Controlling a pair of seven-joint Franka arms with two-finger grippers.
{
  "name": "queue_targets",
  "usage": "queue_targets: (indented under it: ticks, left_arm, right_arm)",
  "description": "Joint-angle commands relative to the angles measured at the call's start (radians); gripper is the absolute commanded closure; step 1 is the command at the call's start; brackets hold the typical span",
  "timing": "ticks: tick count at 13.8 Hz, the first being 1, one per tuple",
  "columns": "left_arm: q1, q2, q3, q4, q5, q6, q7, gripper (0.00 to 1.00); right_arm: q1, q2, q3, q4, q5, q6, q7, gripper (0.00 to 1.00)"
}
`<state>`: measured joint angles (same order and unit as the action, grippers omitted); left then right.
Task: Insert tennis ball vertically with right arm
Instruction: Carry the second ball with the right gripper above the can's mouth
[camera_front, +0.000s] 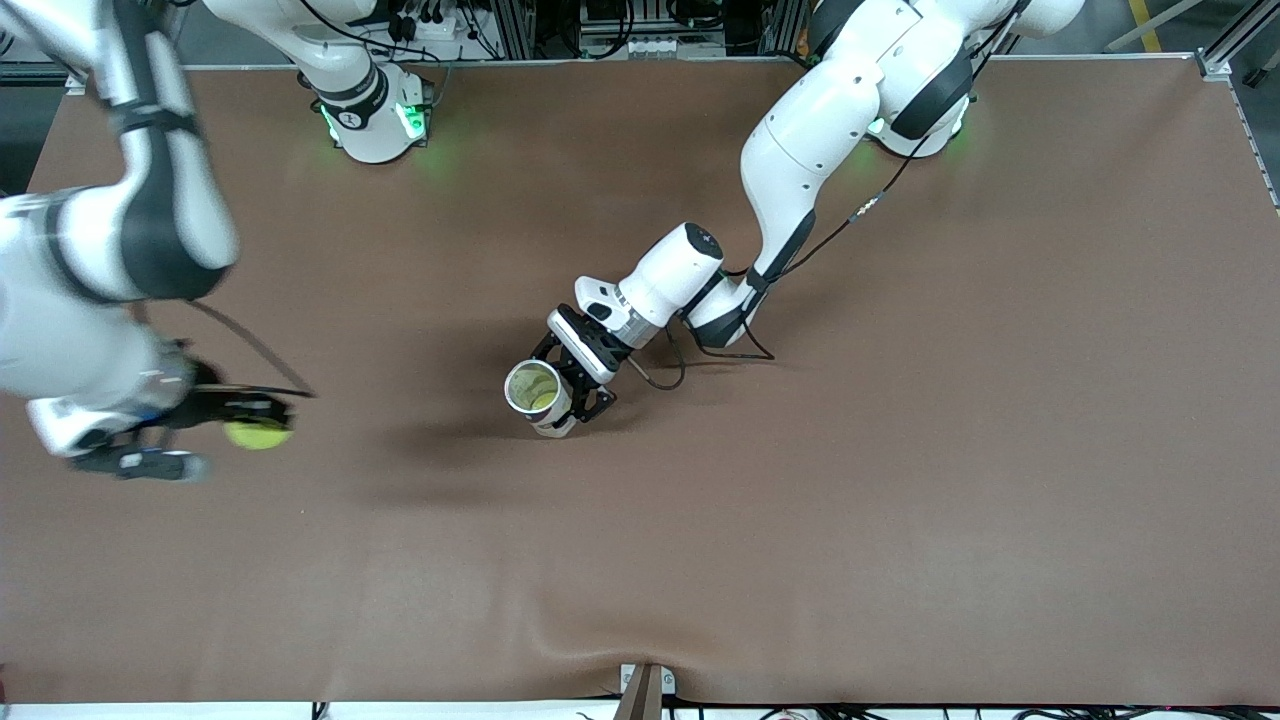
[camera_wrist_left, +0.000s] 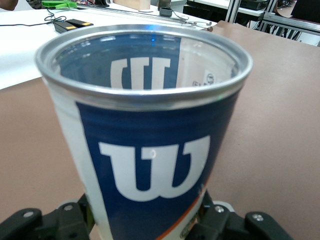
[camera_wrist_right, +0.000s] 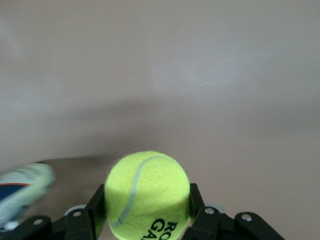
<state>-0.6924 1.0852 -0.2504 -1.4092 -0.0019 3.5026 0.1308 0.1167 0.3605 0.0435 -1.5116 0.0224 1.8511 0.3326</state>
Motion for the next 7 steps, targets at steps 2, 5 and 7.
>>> queue_targets:
  ticks: [2, 5, 7]
  left_arm:
    - [-0.012, 0.019, 0.011, 0.029, -0.024, 0.009, -0.008, 0.23]
    - [-0.013, 0.021, 0.011, 0.027, -0.024, 0.009, -0.008, 0.23]
    - [-0.013, 0.021, 0.011, 0.027, -0.024, 0.009, -0.008, 0.23]
  right_arm:
    - [0.223, -0.020, -0.016, -0.024, -0.005, -0.001, 0.380, 0.86]
    - [0.351, -0.015, -0.016, -0.022, -0.009, 0.003, 0.570, 0.86]
    - [0.411, -0.005, -0.019, -0.019, -0.015, 0.010, 0.659, 0.86]
